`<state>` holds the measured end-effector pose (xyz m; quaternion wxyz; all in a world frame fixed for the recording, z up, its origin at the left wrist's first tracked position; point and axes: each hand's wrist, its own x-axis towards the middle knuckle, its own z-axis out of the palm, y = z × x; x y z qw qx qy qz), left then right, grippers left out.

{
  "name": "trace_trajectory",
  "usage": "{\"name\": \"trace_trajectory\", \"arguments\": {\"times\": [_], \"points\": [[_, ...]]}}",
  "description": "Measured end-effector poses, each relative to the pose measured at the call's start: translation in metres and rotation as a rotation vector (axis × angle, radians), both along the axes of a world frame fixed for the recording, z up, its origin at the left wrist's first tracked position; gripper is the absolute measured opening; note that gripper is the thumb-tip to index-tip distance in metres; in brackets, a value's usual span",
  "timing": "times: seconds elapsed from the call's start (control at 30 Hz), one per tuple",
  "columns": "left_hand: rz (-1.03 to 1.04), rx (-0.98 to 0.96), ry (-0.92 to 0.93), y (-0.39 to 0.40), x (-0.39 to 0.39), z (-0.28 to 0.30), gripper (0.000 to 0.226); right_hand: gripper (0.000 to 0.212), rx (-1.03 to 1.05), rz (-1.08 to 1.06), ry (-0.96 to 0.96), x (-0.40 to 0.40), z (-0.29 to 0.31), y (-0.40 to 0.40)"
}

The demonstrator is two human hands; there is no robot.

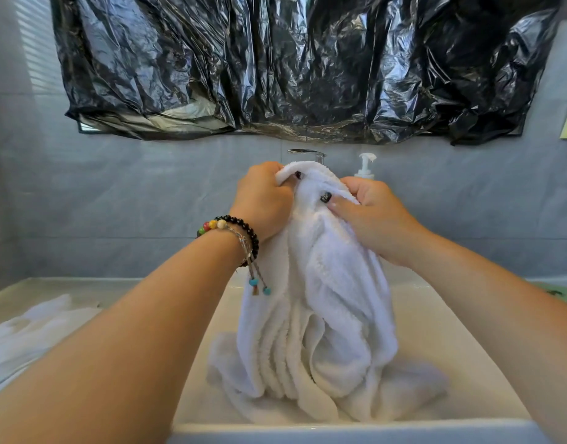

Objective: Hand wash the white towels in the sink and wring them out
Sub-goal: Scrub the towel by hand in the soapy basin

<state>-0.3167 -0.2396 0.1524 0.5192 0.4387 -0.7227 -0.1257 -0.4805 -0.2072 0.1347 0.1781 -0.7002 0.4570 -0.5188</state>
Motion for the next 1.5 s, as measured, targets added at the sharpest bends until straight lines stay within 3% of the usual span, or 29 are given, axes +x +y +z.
{"name": "trace_trajectory", "arguments": {"times": [0.1,0.2,0.27,0.33,0.4,0.47,0.5,0.53,0.63,0.77,0.83,0.9,0.97,1.03,1.13,1.2,1.3,1.5], "points": [[-0.039,0.074,0.007,0.007,-0.003,0.004,0.038,0.049,-0.133,-0.148,0.059,0.003,0.005,0.0],[-0.116,0.194,0.144,0.014,-0.008,0.003,0.027,0.062,-0.159,-0.204,0.043,0.011,0.003,0.001],[-0.17,0.269,0.27,0.018,-0.009,-0.001,0.022,0.056,-0.099,-0.13,-0.034,0.012,-0.001,0.001],[-0.221,0.332,0.382,0.02,-0.009,-0.003,0.013,0.038,-0.008,0.021,-0.086,0.005,-0.003,0.001],[-0.26,0.381,0.487,0.018,-0.005,-0.003,0.014,0.022,0.09,0.137,-0.054,0.001,-0.004,0.001],[-0.297,0.396,0.555,0.012,0.0,-0.002,0.02,0.017,0.063,0.088,0.058,0.001,-0.002,-0.001],[-0.33,0.386,0.556,0.012,0.001,-0.002,0.019,0.016,0.005,0.0,0.097,0.004,0.001,0.0],[-0.349,0.366,0.523,0.011,0.002,-0.003,0.015,0.03,-0.058,-0.093,0.102,0.006,0.004,0.001],[-0.332,0.361,0.298,0.013,0.004,-0.005,0.013,0.054,-0.138,-0.197,-0.061,0.004,0.01,0.001],[-0.447,0.646,-0.051,0.02,0.01,-0.011,0.036,0.059,-0.189,-0.181,-0.133,0.001,0.002,0.001],[-0.443,0.64,-0.125,0.016,0.012,-0.014,0.041,0.057,-0.154,-0.147,-0.138,0.0,0.001,-0.002],[-0.417,0.551,-0.083,0.01,0.014,-0.017,0.036,0.046,-0.064,-0.095,-0.155,-0.004,0.0,-0.006],[-0.357,0.449,-0.02,0.006,0.013,-0.018,0.018,0.013,0.111,0.05,-0.155,-0.008,-0.002,-0.006],[-0.283,0.365,0.033,0.005,0.012,-0.018,0.014,0.026,0.285,0.223,-0.193,-0.007,-0.005,-0.004],[-0.235,0.298,0.095,0.008,0.008,-0.014,0.016,0.004,0.191,0.12,-0.145,0.0,-0.002,0.0],[-0.219,0.294,0.137,0.01,0.006,-0.012,0.024,0.024,0.088,-0.03,-0.108,0.004,0.003,-0.001],[-0.254,0.352,0.159,0.014,0.003,-0.013,0.026,0.044,0.022,-0.087,-0.142,0.01,0.004,-0.002],[-0.534,0.577,0.126,0.015,0.009,-0.019,0.015,0.032,-0.037,-0.172,-0.331,0.006,0.004,-0.008]]}}
